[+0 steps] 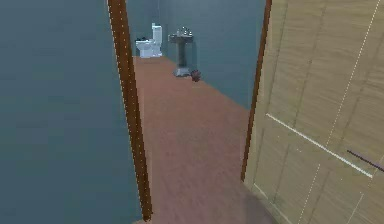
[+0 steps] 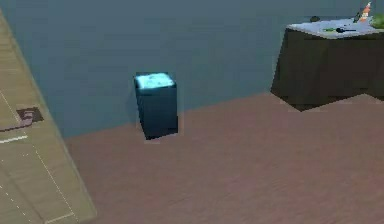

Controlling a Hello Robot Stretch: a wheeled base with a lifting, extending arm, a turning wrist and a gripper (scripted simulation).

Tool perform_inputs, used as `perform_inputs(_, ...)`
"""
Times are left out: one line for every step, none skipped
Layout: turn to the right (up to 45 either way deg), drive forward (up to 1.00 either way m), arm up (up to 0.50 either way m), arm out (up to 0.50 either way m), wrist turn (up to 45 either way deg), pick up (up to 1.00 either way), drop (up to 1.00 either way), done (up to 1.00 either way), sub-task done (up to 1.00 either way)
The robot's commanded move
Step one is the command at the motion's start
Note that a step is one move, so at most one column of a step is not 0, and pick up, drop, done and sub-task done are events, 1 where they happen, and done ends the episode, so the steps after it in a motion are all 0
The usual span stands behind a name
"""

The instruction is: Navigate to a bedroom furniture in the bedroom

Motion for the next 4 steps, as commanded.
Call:
perform_inputs(0.0, 1.00, 0.00, 0.00, 0.0, 0.00, 0.00, 0.00, 0.00)
perform_inputs(0.0, 0.25, 0.00, 0.00, 0.0, 0.00, 0.00, 0.00, 0.00)
perform_inputs(-24.0, 0.00, 0.00, 0.00, 0.0, 0.00, 0.00, 0.00, 0.00)
perform_inputs(0.0, 0.30, 0.00, 0.00, 0.0, 0.00, 0.00, 0.00, 0.00)
